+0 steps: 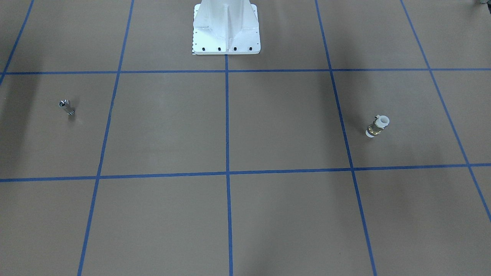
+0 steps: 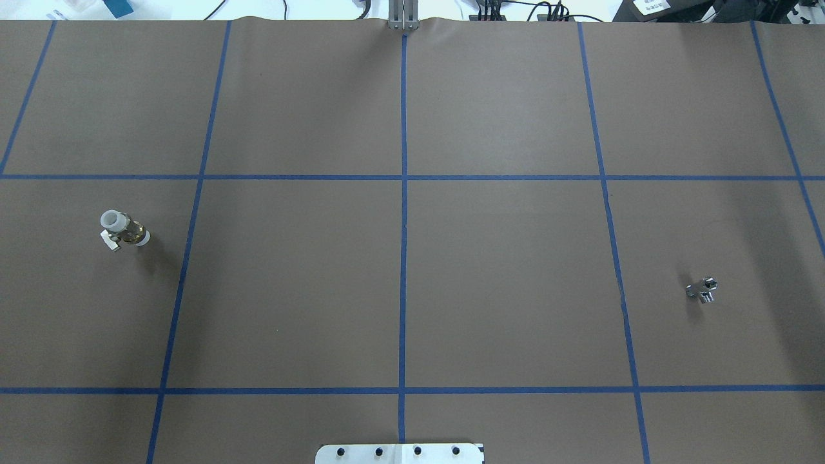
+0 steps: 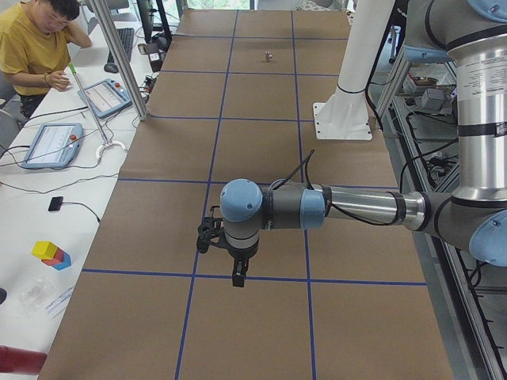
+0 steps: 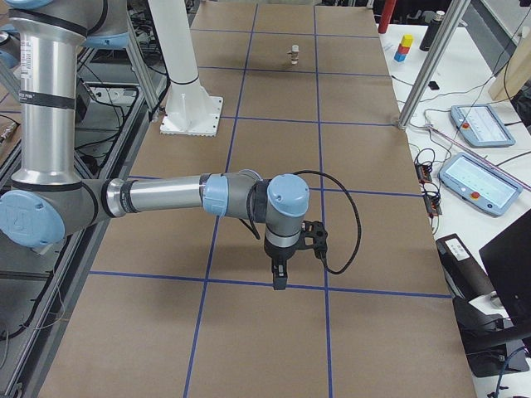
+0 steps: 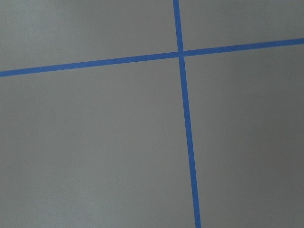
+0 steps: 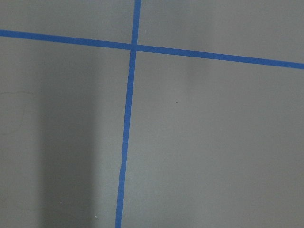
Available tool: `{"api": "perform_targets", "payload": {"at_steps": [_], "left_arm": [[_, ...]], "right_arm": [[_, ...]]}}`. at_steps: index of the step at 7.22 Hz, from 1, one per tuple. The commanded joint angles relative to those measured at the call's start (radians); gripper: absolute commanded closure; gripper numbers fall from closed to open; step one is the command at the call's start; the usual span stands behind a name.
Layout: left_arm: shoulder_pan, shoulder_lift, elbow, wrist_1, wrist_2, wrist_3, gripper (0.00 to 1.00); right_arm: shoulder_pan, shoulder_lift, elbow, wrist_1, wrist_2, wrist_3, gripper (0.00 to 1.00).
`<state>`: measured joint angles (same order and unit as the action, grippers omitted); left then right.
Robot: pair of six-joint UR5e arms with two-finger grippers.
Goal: Assemble PPR valve and pipe with both arms
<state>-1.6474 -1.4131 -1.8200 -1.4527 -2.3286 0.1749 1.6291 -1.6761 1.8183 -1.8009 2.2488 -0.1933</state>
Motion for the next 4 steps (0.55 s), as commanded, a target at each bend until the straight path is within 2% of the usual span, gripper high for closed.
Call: {"api": "perform_targets", "payload": {"at_steps": [1, 4], "left_arm": [[0.001, 0.002, -0.011, 0.0, 0.0, 0.003, 0.0], [0.0, -0.021, -0.057, -0.03, -0.001, 0.008, 0.0]], "right_arm": [[0.0, -0.002, 0.024, 0.0, -0.003, -0.011, 0.0], [-0.003, 0.004, 0.036, 0.015, -0.002, -0.003, 0.0]]}}
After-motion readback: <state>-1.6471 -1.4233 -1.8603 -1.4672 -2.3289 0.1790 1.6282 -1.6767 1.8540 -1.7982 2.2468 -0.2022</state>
